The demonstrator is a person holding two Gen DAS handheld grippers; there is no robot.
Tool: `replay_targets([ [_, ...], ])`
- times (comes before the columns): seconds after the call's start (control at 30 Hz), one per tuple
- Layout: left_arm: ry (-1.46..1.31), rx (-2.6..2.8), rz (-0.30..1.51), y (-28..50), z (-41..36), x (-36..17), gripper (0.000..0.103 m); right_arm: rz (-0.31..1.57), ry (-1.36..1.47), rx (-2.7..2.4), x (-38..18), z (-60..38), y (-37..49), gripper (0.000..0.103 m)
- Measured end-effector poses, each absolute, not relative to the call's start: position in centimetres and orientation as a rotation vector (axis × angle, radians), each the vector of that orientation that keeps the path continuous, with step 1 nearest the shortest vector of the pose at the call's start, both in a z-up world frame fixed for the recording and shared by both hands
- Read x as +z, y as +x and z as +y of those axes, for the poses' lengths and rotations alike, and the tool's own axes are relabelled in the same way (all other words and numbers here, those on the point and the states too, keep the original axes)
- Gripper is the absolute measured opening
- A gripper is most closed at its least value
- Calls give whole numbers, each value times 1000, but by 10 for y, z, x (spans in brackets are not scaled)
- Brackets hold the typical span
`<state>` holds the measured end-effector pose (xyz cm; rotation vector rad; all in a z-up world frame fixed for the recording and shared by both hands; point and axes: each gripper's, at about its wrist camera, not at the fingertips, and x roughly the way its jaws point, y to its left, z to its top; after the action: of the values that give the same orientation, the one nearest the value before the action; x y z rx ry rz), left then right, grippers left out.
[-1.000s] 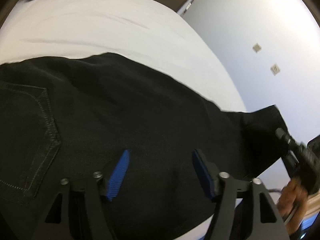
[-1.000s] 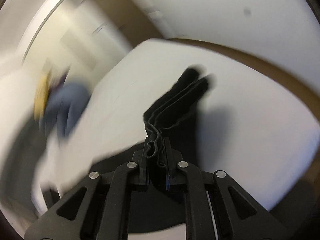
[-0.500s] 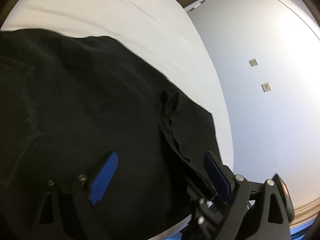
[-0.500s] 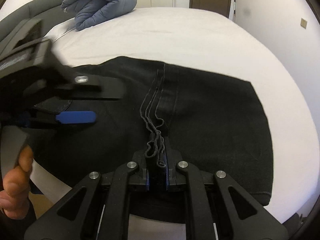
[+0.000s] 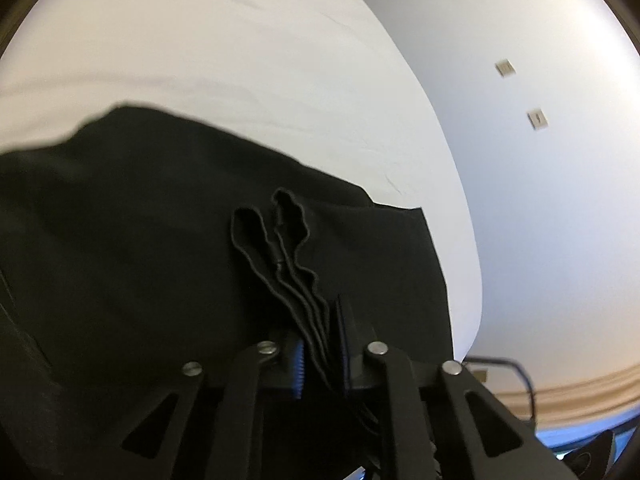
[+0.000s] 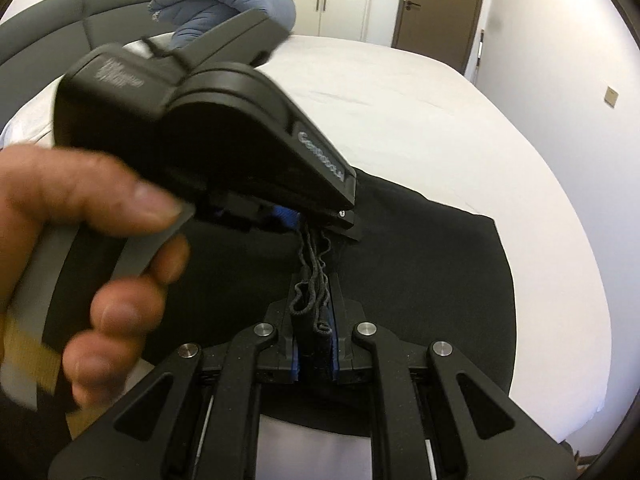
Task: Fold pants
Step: 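Grasp the jeans drawstring with the right gripper while the left gripper holds the fabric, then open both grippers and release the folded jeans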
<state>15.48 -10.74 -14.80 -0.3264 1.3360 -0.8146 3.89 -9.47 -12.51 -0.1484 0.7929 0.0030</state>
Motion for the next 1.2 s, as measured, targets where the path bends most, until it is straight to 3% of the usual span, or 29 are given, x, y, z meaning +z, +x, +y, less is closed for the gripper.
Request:
replay_targets([
  [0.3,-96,-778,1325,168,-63,-139,11,828,-223,132,-135,-18,39,10],
  [0.83,-98,-723,1339,183,-30,-160,12,939,-238,208,-160,34,41,13],
  [0.97,-120,-718,1343,182,-25,-165,19,995,-191,222,-170,33,43,18],
  [1.0,-126,-708,1334,181,-21,-163,26,1007,-138,248,-166,21,44,20],
  [1.07,-90,-664,1296,178,-16,-154,41,1055,7,344,-159,5,38,48],
  [1.1,-72,-640,1274,177,-13,-148,55,1057,63,375,-155,-4,33,54],
  [1.17,-33,-559,1202,171,-3,-130,70,1041,167,445,-143,-29,17,55],
  [1.2,-15,-529,1173,169,0,-123,71,1029,226,479,-137,-44,10,55],
])
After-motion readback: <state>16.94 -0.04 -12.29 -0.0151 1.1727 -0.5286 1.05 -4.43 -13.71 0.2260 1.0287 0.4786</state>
